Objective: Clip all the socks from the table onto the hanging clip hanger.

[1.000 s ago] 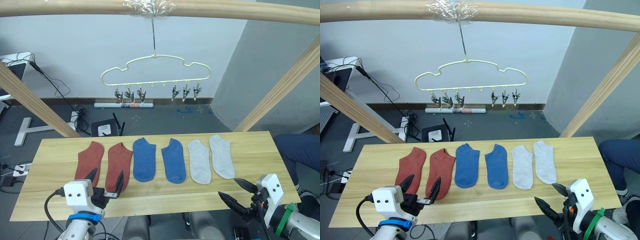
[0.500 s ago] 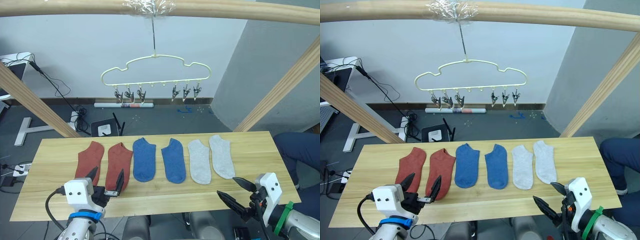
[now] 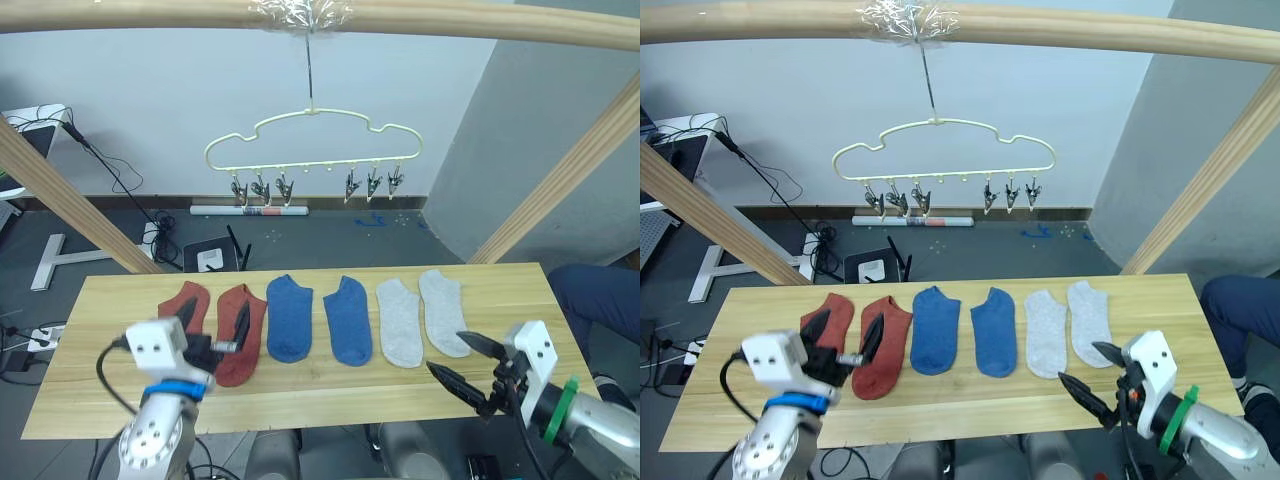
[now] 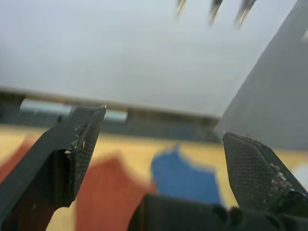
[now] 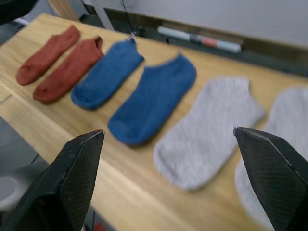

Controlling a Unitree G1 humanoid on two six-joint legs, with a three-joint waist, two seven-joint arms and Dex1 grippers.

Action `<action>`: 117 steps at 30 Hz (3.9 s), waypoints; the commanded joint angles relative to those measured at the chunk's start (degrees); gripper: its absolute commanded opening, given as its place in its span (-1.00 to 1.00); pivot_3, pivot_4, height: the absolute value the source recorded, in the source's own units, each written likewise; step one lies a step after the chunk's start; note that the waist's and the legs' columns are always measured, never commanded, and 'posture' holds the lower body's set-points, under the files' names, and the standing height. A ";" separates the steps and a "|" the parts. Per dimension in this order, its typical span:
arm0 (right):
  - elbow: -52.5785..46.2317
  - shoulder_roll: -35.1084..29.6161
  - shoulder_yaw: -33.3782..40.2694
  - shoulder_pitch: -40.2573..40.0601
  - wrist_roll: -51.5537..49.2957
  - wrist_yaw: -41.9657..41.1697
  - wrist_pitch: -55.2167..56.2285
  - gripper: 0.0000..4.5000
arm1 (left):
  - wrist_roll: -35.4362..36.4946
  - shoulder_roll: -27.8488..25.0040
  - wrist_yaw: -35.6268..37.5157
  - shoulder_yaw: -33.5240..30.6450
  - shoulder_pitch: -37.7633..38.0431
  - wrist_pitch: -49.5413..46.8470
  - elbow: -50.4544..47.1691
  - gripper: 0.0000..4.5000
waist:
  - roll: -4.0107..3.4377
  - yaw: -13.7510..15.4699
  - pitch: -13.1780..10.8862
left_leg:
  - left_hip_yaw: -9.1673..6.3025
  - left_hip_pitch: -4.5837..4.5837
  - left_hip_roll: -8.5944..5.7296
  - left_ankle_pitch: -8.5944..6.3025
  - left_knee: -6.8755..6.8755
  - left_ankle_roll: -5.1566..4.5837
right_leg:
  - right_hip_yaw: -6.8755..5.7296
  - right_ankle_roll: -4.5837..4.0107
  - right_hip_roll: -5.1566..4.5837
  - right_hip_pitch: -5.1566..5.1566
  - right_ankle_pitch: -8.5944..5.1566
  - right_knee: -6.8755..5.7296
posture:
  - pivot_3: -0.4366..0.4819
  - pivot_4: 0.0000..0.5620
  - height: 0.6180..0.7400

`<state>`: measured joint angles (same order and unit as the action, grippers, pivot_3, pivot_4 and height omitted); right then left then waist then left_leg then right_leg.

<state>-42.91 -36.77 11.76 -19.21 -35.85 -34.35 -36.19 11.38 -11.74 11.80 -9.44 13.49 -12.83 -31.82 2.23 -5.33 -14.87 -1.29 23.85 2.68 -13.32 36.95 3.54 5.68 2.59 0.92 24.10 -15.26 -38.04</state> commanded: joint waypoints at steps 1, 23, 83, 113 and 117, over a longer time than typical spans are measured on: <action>-2.22 -2.74 1.05 6.31 -5.06 -0.27 -3.73 1.00 | 0.96 0.31 -1.87 -0.20 -3.56 -2.46 -3.19 0.98 | -0.01 -0.12 0.00 | 0.02 -0.01 0.00 0.00 -0.01 0.00 | 0.03 0.24 0.00 -0.02 0.14 0.01 | -0.38 -0.03 1.00; 6.33 -4.78 -7.00 42.91 -14.21 -2.55 -12.83 1.00 | -0.53 0.99 -6.76 1.87 -19.23 -11.79 2.19 0.34 | 0.01 -0.17 -0.06 | -0.04 0.10 -0.04 0.08 0.01 -0.15 | -0.02 0.27 -0.02 -0.03 0.48 0.05 | -0.41 -0.03 1.00; 0.61 -3.57 -5.89 38.03 -18.06 5.26 -13.84 1.00 | -3.19 1.07 -10.76 -1.28 -39.85 -3.78 22.69 0.18 | 0.01 -1.28 -0.07 | -0.04 0.15 -0.04 0.08 -0.01 -0.15 | -0.05 0.51 -0.01 0.00 0.34 0.07 | -0.57 -0.01 1.00; -0.41 -4.56 -5.64 37.51 -20.21 7.57 -14.52 1.00 | -3.12 2.18 -9.80 -0.53 -40.35 -4.42 23.70 -0.93 | 0.03 -2.70 -0.25 | -0.05 0.17 -0.04 0.08 -0.03 -0.15 | -0.04 0.52 -0.01 0.01 0.33 0.10 | -0.61 0.02 1.00; 0.01 -5.91 -5.90 38.37 -20.19 8.30 -16.19 1.00 | -2.15 1.88 -9.47 -1.16 -40.22 -5.87 22.48 -0.93 | 0.03 -2.78 -0.36 | -0.05 0.16 -0.04 0.08 -0.03 -0.15 | -0.04 0.52 -0.01 0.01 0.33 0.09 | -0.62 0.03 1.00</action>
<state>-41.28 -41.80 4.52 18.67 -55.27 -26.73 -51.68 8.44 -9.64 1.96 -10.42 -26.32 -18.58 -6.49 2.26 -8.11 -15.23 -1.34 24.01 2.64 -13.24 36.93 3.39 5.64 3.11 0.90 24.11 -14.93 -37.95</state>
